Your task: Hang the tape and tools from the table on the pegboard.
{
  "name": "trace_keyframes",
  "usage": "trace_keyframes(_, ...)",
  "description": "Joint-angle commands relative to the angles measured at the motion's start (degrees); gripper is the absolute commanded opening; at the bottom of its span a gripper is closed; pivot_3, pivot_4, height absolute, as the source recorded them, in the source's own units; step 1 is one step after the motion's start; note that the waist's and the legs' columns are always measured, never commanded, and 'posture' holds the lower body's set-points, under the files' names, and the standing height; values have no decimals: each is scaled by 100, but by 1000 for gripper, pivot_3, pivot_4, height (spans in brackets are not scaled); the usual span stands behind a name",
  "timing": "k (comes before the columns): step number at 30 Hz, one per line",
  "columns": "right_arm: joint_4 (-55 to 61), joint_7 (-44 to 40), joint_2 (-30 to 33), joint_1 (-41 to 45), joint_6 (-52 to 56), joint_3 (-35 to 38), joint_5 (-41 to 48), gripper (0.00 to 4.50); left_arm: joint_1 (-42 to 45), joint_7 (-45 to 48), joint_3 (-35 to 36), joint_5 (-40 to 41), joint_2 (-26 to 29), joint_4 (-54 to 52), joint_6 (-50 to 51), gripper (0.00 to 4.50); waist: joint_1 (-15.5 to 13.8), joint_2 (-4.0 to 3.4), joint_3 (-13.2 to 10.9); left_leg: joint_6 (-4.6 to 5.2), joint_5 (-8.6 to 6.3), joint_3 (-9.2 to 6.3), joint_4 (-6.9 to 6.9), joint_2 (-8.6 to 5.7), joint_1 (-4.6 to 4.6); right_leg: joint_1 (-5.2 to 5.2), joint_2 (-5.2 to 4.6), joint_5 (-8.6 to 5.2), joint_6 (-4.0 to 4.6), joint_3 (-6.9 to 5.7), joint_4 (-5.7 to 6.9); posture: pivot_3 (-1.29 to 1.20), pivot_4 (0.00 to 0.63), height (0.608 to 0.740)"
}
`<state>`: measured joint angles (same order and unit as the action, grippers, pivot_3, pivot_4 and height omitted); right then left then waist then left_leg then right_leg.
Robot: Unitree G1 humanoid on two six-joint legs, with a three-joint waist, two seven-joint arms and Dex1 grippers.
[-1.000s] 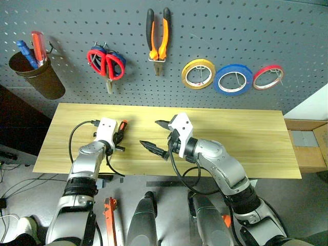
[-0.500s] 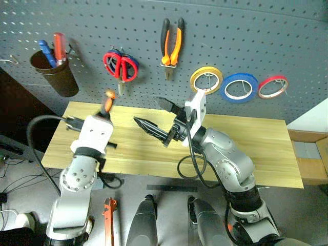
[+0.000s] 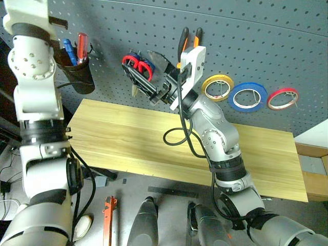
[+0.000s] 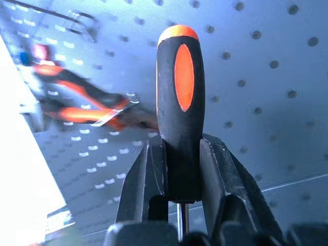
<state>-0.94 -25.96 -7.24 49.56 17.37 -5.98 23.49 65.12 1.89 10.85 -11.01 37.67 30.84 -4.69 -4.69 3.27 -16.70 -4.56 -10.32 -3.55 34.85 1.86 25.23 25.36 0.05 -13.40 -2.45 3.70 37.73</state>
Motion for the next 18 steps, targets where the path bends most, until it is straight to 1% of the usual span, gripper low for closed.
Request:
trace_keyframes(1, 50, 19, -77, 115, -201, 3, -54, 4500, 420, 76, -159, 58, 16, 781, -688, 506, 16, -1, -1, 1, -1, 0, 0, 0, 2, 1, 0, 0, 0, 0, 0, 223, 237, 740)
trace_keyframes(2, 87, 26, -57, 97, -174, 11, -39, 4500, 499, 68, -195, 53, 20, 949, -801, 506, 22, -3, -8, 1, -1, 0, 1, 0, 3, 2, -1, 0, 0, -1, 2, 218, 260, 740)
trace_keyframes(4, 105, 56, -22, 30, -138, -3, -65, 4500, 577, 46, -211, 98, 4, 1305, -956, 506, 39, -5, -15, 2, 0, -1, 4, 0, 11, 12, 0, 0, 0, -1, 11, 209, 284, 740)
trace_keyframes(7, 158, 55, 35, -63, -49, -36, -77, 4500, 404, 50, -211, 178, -47, 1398, -1058, 506, 46, -20, -29, 5, 2, -9, 9, 2, 18, 23, 1, -3, 5, -8, 33, 198, 305, 740)
trace_keyframes(13, 234, 72, 148, -168, 69, -62, -110, 4500, -371, 32, -84, 351, -123, 582, -731, 506, 94, -39, -45, 13, 8, -13, 19, 0, 17, 20, 1, -3, 5, -7, 42, 196, 316, 740)
trace_keyframes(18, 295, 30, 230, -280, 143, -106, -111, 4500, -1106, -28, 60, 487, -207, -438, -137, 506, 152, -40, -52, 13, 8, -23, 16, 1, 21, 20, 1, -3, 6, -13, 41, 204, 324, 740)
